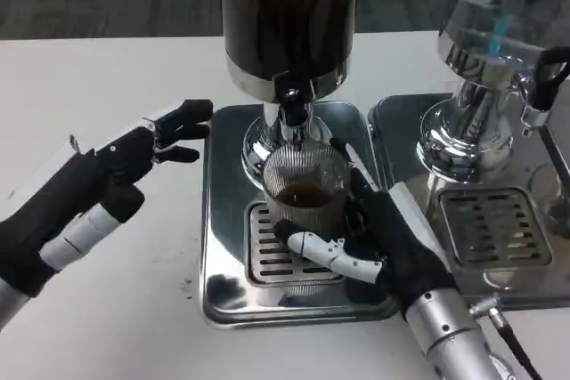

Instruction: Grasp the cup under the faucet to collect the drink, then remove the cup.

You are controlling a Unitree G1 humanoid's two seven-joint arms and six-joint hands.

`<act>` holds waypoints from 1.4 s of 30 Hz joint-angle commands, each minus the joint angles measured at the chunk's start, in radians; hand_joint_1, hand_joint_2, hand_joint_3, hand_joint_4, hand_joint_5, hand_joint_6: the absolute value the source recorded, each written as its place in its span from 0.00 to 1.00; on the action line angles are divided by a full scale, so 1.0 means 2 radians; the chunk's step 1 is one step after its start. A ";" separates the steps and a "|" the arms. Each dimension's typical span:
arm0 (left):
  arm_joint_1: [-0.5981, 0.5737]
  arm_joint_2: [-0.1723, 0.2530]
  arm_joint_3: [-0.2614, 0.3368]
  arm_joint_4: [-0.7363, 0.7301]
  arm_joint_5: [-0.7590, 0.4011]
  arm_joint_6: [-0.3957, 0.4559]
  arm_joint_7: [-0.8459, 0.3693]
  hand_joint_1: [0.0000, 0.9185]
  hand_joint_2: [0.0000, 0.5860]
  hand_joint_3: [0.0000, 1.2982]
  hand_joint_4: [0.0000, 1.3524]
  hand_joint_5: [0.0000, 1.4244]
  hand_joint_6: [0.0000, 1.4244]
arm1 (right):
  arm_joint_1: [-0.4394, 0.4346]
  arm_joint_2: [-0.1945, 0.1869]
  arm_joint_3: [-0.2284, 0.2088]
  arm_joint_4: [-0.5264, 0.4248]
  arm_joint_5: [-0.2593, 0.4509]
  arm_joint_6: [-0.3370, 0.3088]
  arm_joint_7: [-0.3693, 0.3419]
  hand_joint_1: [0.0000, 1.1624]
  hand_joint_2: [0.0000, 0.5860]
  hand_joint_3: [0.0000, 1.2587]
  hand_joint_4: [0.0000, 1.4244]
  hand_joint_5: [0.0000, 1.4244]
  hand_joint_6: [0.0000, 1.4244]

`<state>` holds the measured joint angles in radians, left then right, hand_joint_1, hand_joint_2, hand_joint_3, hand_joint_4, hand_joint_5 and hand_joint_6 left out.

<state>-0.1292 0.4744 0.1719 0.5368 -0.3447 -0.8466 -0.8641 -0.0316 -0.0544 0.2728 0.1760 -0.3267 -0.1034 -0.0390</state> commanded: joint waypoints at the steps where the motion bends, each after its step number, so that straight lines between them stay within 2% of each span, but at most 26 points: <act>1: 0.001 0.010 0.004 -0.004 0.007 0.005 0.004 0.00 0.21 0.13 0.08 0.10 0.18 | -0.006 0.003 0.003 0.016 -0.001 -0.010 -0.003 0.52 0.21 0.00 0.00 0.00 0.00; 12: 0.008 0.015 0.005 -0.009 0.007 0.008 0.005 0.00 0.21 0.13 0.09 0.11 0.18 | -0.007 0.007 0.008 0.026 -0.006 -0.008 -0.015 0.53 0.19 0.00 0.00 0.00 0.01; 18: 0.010 0.015 0.004 -0.011 0.009 0.009 0.006 0.00 0.20 0.14 0.10 0.11 0.19 | -0.007 0.009 0.010 0.027 -0.015 0.002 -0.020 0.53 0.19 0.00 0.00 0.00 0.06; 23: 0.013 0.016 0.003 -0.012 0.010 0.009 0.008 0.00 0.20 0.14 0.11 0.11 0.19 | -0.008 0.013 0.014 0.032 -0.020 0.004 -0.028 0.54 0.19 0.03 0.03 0.05 0.12; 26: 0.013 0.016 0.004 -0.012 0.010 0.009 0.008 0.00 0.20 0.14 0.11 0.11 0.19 | -0.009 0.016 0.017 0.038 -0.023 0.003 -0.035 0.56 0.30 0.07 0.07 0.09 0.15; 28: 0.014 0.017 0.004 -0.013 0.010 0.010 0.008 0.00 0.19 0.14 0.11 0.11 0.19 | -0.010 0.018 0.019 0.039 -0.025 0.004 -0.038 0.55 0.27 0.09 0.09 0.11 0.17; 29: 0.014 0.017 0.003 -0.013 0.010 0.010 0.007 0.00 0.19 0.14 0.11 0.11 0.19 | -0.010 0.018 0.020 0.040 -0.026 0.003 -0.040 0.55 0.19 0.10 0.10 0.12 0.18; 30: 0.014 0.017 0.003 -0.013 0.010 0.011 0.007 0.00 0.19 0.14 0.11 0.11 0.19 | -0.010 0.019 0.022 0.041 -0.028 0.003 -0.041 0.54 0.17 0.11 0.11 0.13 0.19; 35: 0.013 0.018 0.002 -0.012 0.012 0.012 0.007 0.00 0.18 0.14 0.11 0.11 0.20 | -0.010 0.022 0.026 0.044 -0.036 0.000 -0.053 0.55 0.18 0.16 0.15 0.18 0.25; 38: 0.013 0.018 0.002 -0.012 0.013 0.011 0.007 0.00 0.18 0.14 0.11 0.12 0.20 | -0.009 0.023 0.029 0.044 -0.042 0.001 -0.060 0.55 0.15 0.18 0.17 0.20 0.29; 42: 0.013 0.019 0.003 -0.012 0.014 0.010 0.007 0.00 0.17 0.14 0.12 0.12 0.21 | -0.007 0.023 0.036 0.041 -0.061 0.006 -0.076 0.56 0.16 0.21 0.19 0.23 0.32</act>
<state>-0.1111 0.4983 0.1773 0.5210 -0.3388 -0.8326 -0.8570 -0.0621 -0.0109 0.3273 0.2414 -0.4280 -0.1124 -0.1864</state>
